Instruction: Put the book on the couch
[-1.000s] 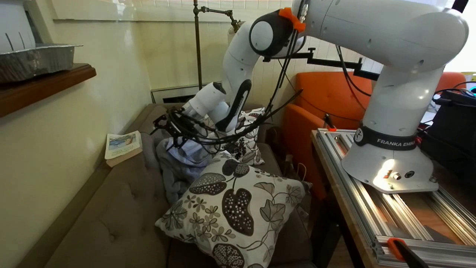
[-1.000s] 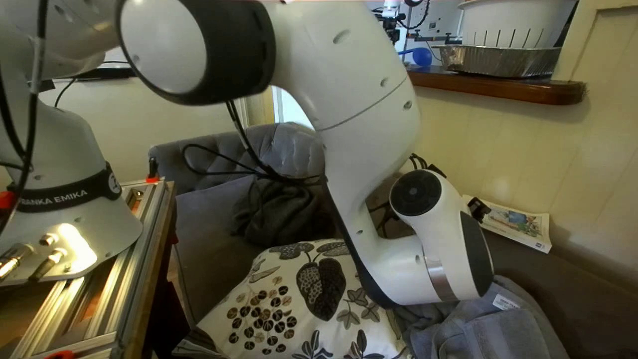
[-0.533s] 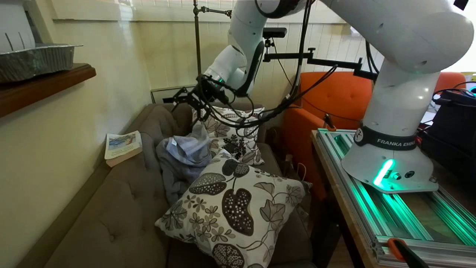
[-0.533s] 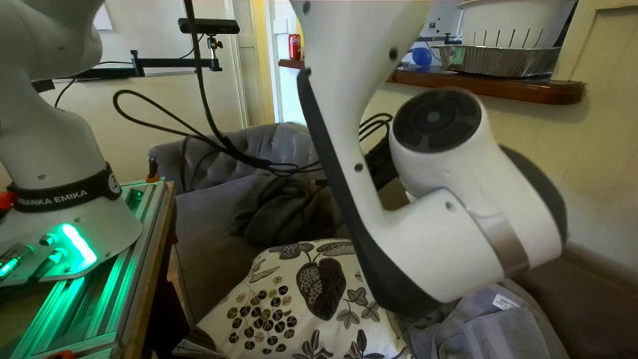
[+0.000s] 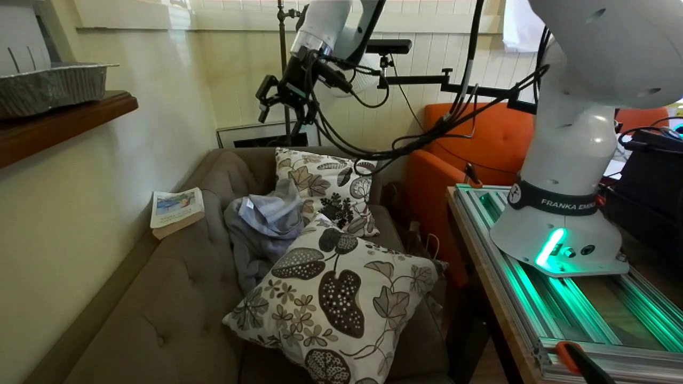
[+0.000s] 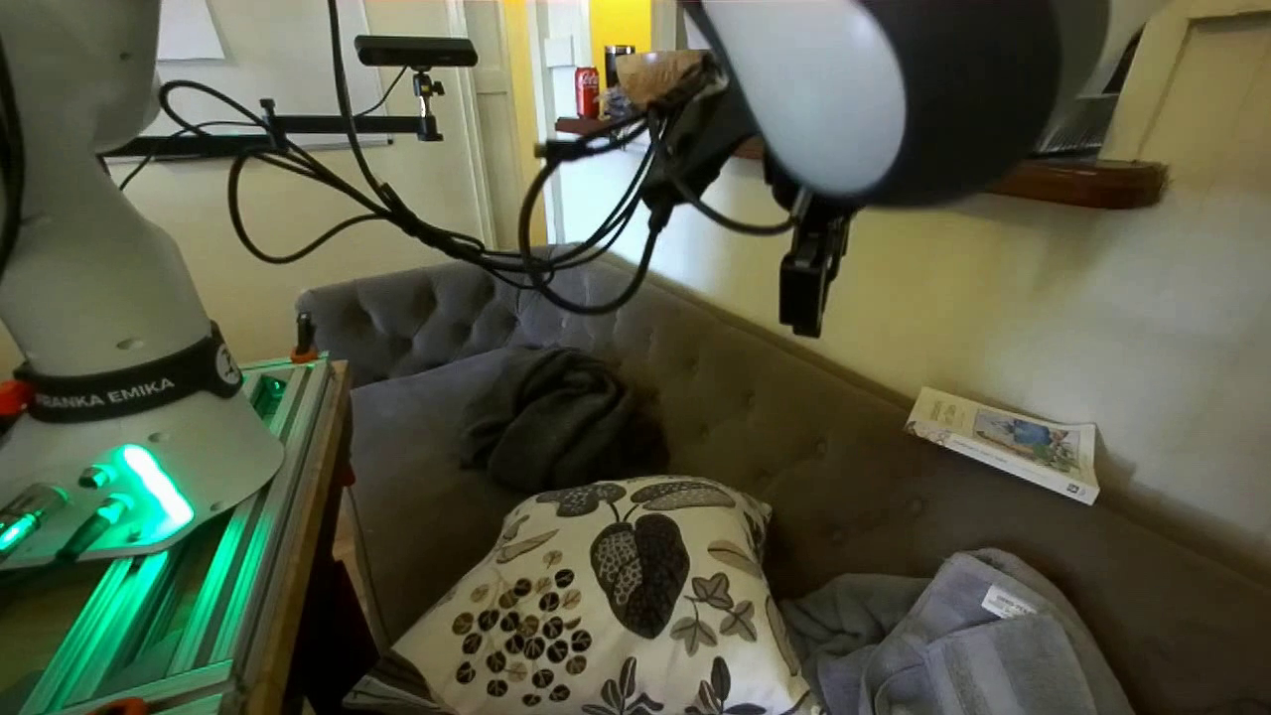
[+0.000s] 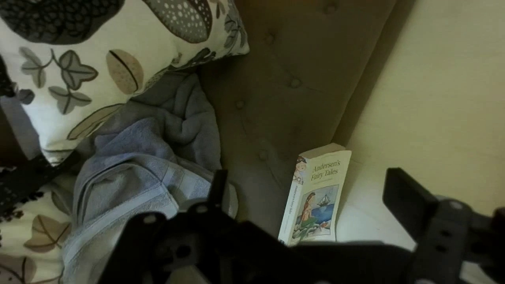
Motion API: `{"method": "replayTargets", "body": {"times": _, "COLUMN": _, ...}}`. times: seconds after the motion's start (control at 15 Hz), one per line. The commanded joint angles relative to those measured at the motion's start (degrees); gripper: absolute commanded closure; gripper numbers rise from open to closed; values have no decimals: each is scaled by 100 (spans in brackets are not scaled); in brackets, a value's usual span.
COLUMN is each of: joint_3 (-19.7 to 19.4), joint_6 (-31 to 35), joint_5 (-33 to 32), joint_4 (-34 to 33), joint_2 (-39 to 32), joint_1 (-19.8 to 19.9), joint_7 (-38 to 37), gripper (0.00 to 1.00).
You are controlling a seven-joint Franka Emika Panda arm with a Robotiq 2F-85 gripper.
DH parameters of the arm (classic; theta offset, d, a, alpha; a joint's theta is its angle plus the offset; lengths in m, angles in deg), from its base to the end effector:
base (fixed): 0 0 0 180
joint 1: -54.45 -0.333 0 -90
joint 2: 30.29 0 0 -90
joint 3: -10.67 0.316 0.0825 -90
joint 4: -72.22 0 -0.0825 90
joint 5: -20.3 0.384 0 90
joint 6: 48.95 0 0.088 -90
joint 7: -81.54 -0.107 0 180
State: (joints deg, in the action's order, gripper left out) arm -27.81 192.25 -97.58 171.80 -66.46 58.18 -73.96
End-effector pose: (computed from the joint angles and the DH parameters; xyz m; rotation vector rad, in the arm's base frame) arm 0.4875 -0.2111 0.3079 -2.4182 1.0761 -0.3065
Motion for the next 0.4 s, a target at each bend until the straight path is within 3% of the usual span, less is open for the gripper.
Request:
{"method": "replayTargets", "body": {"times": 0.0, "joint_3": -1422, "joint_6": -181, "joint_5": -637, "joint_4": 460, "joint_2": 379, "joint_1": -1570, "joint_7": -145, "gripper": 0}}
{"method": "replayTargets", "body": {"times": 0.13, "joint_3": -2396, "joint_6": -157, "joint_5": -746, "joint_4": 433, "joint_2": 140, "joint_1": -2490, "joint_7": -163, "gripper": 0}}
{"method": "replayTargets", "body": {"times": 0.2, "joint_3": -1724, "joint_6": -71, "joint_5": -509, "joint_4": 278, "joint_2": 186, "joint_1": -1788, "joint_7": 1, "gripper": 0}}
{"method": "replayTargets", "body": {"times": 0.33, "joint_3": -2254, "joint_6": -82, "joint_5": -573, "joint_4": 332, "joint_2": 153, "joint_1": -2353, "joint_7": 0, "gripper": 0}}
